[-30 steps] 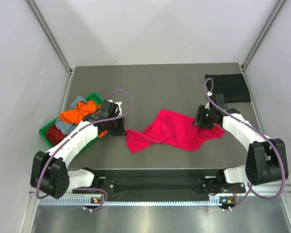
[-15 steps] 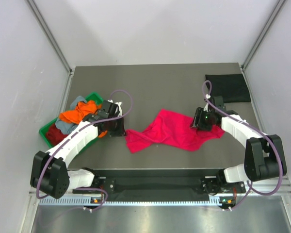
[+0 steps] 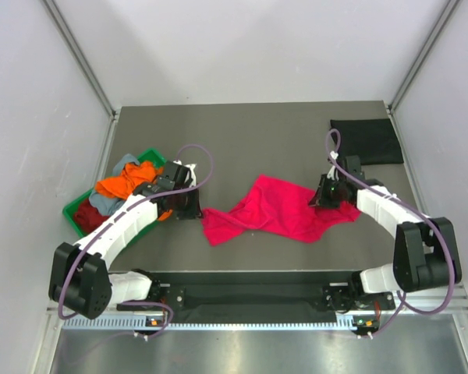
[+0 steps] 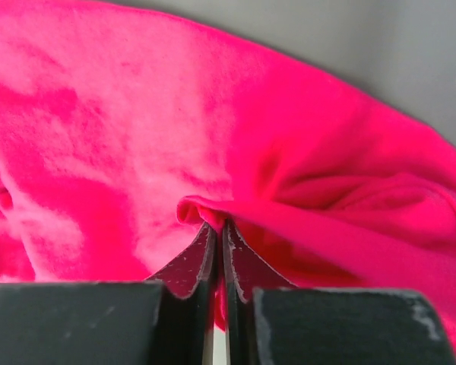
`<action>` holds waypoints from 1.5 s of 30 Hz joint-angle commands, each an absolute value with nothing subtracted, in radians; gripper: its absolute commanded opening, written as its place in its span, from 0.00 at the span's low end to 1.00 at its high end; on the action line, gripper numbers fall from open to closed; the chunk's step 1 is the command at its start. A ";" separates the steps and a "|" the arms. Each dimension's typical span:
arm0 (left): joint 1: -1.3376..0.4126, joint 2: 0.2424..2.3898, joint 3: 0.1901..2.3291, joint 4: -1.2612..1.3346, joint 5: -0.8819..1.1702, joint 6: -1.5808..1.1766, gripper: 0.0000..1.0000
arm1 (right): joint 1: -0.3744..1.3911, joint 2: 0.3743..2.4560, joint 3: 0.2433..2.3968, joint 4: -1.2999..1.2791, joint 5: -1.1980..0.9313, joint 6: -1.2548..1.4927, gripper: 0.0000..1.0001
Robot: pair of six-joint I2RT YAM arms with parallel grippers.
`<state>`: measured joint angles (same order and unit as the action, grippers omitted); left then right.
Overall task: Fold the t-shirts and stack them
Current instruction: Flatten the tshirt out
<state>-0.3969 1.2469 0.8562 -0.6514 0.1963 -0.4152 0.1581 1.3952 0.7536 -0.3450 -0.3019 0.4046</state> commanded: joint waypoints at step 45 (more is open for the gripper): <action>-0.485 1.328 1.092 -0.697 0.107 -0.471 0.02 | 0.008 0.946 1.292 -0.921 0.400 0.439 0.00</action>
<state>-0.4927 1.2701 1.0637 -0.8215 0.1589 -0.4774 0.0292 0.9390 1.3262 -1.0668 0.3576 0.4622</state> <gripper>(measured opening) 0.018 0.014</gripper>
